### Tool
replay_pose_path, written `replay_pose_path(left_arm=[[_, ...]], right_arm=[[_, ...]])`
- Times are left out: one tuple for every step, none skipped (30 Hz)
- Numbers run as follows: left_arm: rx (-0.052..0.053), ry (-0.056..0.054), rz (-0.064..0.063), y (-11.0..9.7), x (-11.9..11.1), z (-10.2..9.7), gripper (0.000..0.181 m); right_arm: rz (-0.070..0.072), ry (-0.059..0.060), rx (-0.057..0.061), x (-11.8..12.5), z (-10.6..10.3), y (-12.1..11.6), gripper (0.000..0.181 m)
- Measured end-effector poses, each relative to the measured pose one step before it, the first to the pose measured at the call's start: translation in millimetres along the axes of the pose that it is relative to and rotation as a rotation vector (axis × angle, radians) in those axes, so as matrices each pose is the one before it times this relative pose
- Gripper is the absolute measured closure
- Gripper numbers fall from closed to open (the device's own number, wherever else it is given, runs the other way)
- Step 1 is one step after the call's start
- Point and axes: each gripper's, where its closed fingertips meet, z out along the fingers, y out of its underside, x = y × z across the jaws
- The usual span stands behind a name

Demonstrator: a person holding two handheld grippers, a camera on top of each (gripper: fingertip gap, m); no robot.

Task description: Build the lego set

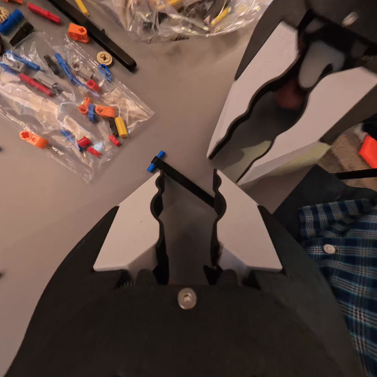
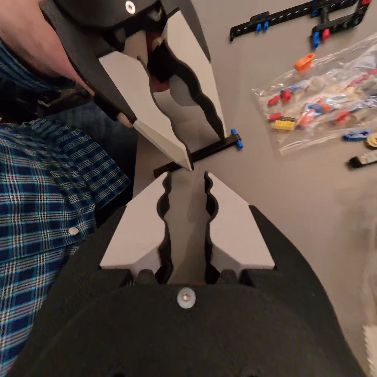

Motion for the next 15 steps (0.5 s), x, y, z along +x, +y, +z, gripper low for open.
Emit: replay_pose_path(left_arm=[[-0.0136,-0.0366,0.0121,0.47,-1.53,3.11,0.14],[-0.012,-0.0294,0.0166,-0.35,-0.45,1.72,0.144],[-0.0209,-0.0345,0.0276,0.82,-1.65,1.11,0.151],[-0.0206,-0.0268,0.0403,1.01,-0.66,0.87,0.161],[-0.0118,-0.0173,0.0346,-0.23,0.17,0.89,0.166],[-0.0034,-0.0095,0.0342,-0.74,0.89,0.98,0.168],[-0.0004,-0.0021,0.0286,-0.78,1.22,0.81,0.168],[0.0036,0.0225,0.0433,-1.17,4.88,0.83,0.17],[0.0078,0.0262,0.0676,-0.97,6.4,0.96,0.173],[0.0001,0.0025,0.0365,-0.57,0.8,0.31,0.174],[0.0004,0.024,0.0431,-0.69,2.79,0.23,0.175],[0.0053,0.0201,0.0728,-0.52,2.18,0.16,0.175],[-0.0061,-0.0065,0.0342,0.09,-3.95,-0.07,0.175],[-0.0023,0.0187,0.0302,-0.8,-0.34,0.61,0.175],[0.0142,0.0356,0.0526,-2.43,3.71,1.16,0.175]], right_arm=[[-0.0085,0.001,0.0199,1.6,-4.33,-0.85,0.151],[0.0017,0.0027,0.0222,1.94,-3.73,-1.35,0.152],[0.0113,0.001,0.016,2.22,-2.46,-1.08,0.152],[0.0085,-0.0045,0.0107,1.1,-1.51,-0.59,0.152],[0.0032,0.0024,0.0044,1.51,-1.19,-0.23,0.152],[-0.0086,0.0156,0.0024,2.61,-1.37,-0.26,0.152],[-0.013,0.0187,0.0009,2.47,-1.23,-0.09,0.153],[-0.0077,0.0126,-0.0064,1.49,-0.81,0.95,0.153],[-0.0077,0.0137,-0.0097,2.06,-0.4,1.55,0.153],[-0.0141,0.0201,-0.0165,3.06,-0.31,2.55,0.151],[-0.025,0.0284,-0.0233,4.25,-0.53,3.31,0.15],[-0.0358,0.0304,-0.0215,4.0,-0.93,2.93,0.15],[-0.0453,0.0177,-0.0149,1.46,-1.13,1.75,0.15],[-0.045,0.0061,-0.0057,-0.52,-0.98,0.25,0.151],[-0.0352,-0.0089,0.0004,-2.57,-0.38,-1.0,0.152]])
